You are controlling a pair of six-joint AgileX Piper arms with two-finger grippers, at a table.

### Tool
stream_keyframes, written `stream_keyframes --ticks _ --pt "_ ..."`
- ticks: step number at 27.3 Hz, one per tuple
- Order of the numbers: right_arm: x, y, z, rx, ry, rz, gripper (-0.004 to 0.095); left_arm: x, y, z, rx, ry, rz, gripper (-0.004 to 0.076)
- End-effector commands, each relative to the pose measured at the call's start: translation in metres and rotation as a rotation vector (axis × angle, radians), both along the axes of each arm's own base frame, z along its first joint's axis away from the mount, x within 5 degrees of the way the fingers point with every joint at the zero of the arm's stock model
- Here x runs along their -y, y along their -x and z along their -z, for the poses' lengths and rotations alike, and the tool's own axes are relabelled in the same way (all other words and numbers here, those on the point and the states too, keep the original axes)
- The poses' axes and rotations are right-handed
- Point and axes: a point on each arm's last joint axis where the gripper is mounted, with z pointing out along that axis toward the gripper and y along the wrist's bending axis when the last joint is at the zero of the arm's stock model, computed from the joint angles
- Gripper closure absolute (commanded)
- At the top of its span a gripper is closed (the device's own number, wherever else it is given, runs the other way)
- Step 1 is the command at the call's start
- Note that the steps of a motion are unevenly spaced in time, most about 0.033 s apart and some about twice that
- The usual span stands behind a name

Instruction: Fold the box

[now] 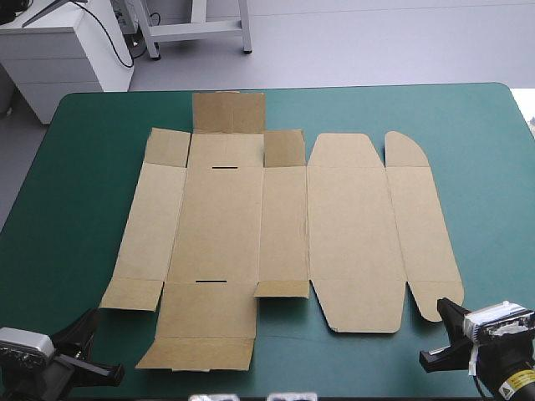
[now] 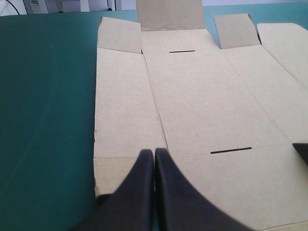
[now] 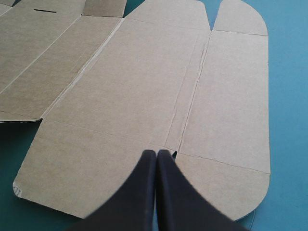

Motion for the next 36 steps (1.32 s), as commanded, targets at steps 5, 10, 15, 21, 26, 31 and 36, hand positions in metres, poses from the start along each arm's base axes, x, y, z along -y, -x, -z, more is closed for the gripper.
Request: stream_keyframes --ticks 5,10,15,21,26,31,36 --pt "0.0 -0.002 -0.013 0.076 -0.021 0.003 0.0928 0.0 0.002 -0.013 0.097 0.031 -0.005 0.0732" --pt "0.0 -0.002 -0.013 0.076 -0.021 0.003 0.0928 0.0 0.002 -0.013 0.097 0.031 -0.005 0.0732" --pt "0.0 -0.002 -0.013 0.076 -0.021 0.003 0.0928 0.0 0.001 -0.014 0.093 0.054 -0.01 0.0732" --pt "0.0 -0.002 -0.013 0.076 -0.021 0.003 0.0928 0.002 -0.019 -0.021 0.082 0.062 -0.023 0.0732" --pt "0.0 -0.002 -0.013 0.076 -0.021 0.003 0.0928 0.006 -0.057 -0.031 -0.023 0.051 -0.036 0.0732" --pt "0.0 -0.002 -0.013 0.076 -0.021 0.003 0.0928 0.01 -0.104 -0.052 -0.059 0.032 -0.055 0.0732" --pt "0.0 -0.002 -0.013 0.076 -0.021 0.003 0.0928 0.016 -0.148 -0.06 -0.156 0.015 -0.058 0.0732"
